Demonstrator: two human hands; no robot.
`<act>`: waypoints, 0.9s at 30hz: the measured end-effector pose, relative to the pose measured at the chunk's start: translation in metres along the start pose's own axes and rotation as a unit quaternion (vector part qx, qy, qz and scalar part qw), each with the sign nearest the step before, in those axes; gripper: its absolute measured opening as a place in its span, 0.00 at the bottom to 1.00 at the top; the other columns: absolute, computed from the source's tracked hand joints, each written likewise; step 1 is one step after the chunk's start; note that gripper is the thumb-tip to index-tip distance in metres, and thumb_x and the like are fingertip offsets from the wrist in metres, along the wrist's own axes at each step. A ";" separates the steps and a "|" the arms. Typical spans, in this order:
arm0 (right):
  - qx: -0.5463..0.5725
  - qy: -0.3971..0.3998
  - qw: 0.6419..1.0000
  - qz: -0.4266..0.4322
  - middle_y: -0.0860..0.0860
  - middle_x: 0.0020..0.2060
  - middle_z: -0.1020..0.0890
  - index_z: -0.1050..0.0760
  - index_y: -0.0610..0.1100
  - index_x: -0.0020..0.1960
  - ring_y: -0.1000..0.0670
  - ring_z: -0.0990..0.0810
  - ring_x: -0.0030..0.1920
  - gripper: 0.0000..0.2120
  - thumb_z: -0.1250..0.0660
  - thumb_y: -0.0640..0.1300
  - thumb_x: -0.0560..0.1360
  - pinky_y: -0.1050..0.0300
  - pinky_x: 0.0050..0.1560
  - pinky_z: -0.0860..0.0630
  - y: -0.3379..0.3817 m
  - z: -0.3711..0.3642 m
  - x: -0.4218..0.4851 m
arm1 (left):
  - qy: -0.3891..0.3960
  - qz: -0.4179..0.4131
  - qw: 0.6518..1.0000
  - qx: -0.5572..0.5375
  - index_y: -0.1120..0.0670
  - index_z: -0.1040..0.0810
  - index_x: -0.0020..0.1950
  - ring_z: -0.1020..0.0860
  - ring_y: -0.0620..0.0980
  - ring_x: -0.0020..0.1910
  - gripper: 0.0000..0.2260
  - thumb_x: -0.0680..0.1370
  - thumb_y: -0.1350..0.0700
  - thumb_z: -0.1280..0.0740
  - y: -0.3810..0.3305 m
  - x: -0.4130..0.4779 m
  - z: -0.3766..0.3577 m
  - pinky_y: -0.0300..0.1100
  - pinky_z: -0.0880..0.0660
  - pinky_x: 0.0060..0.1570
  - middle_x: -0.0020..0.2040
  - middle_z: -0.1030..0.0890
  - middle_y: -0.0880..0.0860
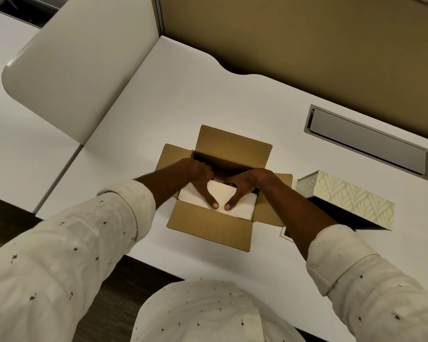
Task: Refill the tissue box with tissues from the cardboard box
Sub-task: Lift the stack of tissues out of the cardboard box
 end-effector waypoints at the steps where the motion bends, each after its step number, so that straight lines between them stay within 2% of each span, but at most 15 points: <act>1: 0.005 -0.007 1.000 0.003 0.49 0.66 0.23 0.33 0.51 0.71 0.45 0.22 0.63 0.41 0.22 0.65 0.65 0.45 0.68 0.24 0.000 0.000 0.000 | 0.003 -0.003 1.000 -0.005 0.48 0.35 0.73 0.27 0.55 0.65 0.48 0.61 0.24 0.31 -0.001 -0.001 0.000 0.51 0.27 0.63 0.70 0.28 0.53; 4: 0.022 -0.036 0.999 0.013 0.50 0.63 0.22 0.31 0.51 0.68 0.48 0.22 0.59 0.38 0.21 0.64 0.64 0.51 0.62 0.23 -0.001 0.003 -0.002 | 0.002 -0.009 1.000 -0.017 0.48 0.34 0.73 0.26 0.54 0.65 0.49 0.59 0.23 0.30 0.000 -0.003 -0.003 0.49 0.27 0.61 0.69 0.27 0.52; 10: 0.043 -0.038 0.998 0.023 0.50 0.65 0.23 0.33 0.51 0.71 0.47 0.22 0.62 0.41 0.20 0.63 0.64 0.47 0.67 0.23 0.005 -0.006 -0.005 | 0.009 -0.039 0.998 -0.040 0.46 0.33 0.71 0.24 0.53 0.62 0.48 0.57 0.25 0.27 -0.001 -0.003 -0.012 0.48 0.25 0.59 0.67 0.24 0.50; 13: 0.046 -0.019 0.999 0.022 0.49 0.66 0.22 0.32 0.50 0.72 0.46 0.22 0.63 0.41 0.21 0.63 0.65 0.46 0.69 0.24 0.006 -0.012 -0.005 | 0.004 -0.057 0.997 -0.056 0.45 0.35 0.72 0.25 0.53 0.63 0.49 0.57 0.25 0.26 -0.005 -0.004 -0.013 0.45 0.29 0.53 0.68 0.25 0.49; 16: 0.051 -0.006 0.998 0.022 0.48 0.66 0.21 0.31 0.49 0.72 0.46 0.21 0.63 0.39 0.22 0.61 0.67 0.46 0.69 0.24 0.007 -0.015 -0.007 | 0.009 -0.067 0.996 -0.052 0.44 0.37 0.73 0.26 0.53 0.64 0.49 0.58 0.26 0.26 -0.008 -0.006 -0.015 0.46 0.28 0.55 0.69 0.26 0.49; 19: 0.058 0.005 0.998 0.027 0.48 0.64 0.20 0.28 0.48 0.70 0.47 0.20 0.60 0.34 0.23 0.60 0.69 0.51 0.64 0.22 0.011 -0.016 -0.007 | 0.016 -0.054 0.998 -0.033 0.44 0.33 0.71 0.25 0.53 0.62 0.47 0.57 0.24 0.28 -0.005 -0.007 -0.018 0.48 0.26 0.59 0.67 0.24 0.49; 22: 0.073 0.011 0.997 0.032 0.49 0.63 0.19 0.27 0.48 0.70 0.47 0.19 0.60 0.33 0.23 0.59 0.70 0.52 0.63 0.22 0.012 -0.017 -0.007 | 0.021 -0.042 0.999 -0.010 0.45 0.29 0.69 0.23 0.52 0.59 0.47 0.56 0.23 0.29 -0.003 -0.006 -0.018 0.49 0.24 0.60 0.64 0.22 0.50; 27: 0.089 0.014 0.995 0.052 0.53 0.57 0.20 0.27 0.52 0.66 0.53 0.19 0.52 0.30 0.21 0.59 0.68 0.60 0.49 0.23 0.016 -0.018 -0.006 | 0.007 -0.044 0.999 -0.020 0.44 0.30 0.69 0.25 0.50 0.56 0.46 0.56 0.24 0.28 0.001 -0.008 -0.017 0.45 0.27 0.52 0.63 0.24 0.49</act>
Point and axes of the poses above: each hand's wrist, its own x-axis towards the middle knuckle, its own z-axis out of the back of the hand, y = z × x, the point moved 6 cm from there along x, towards the middle knuckle
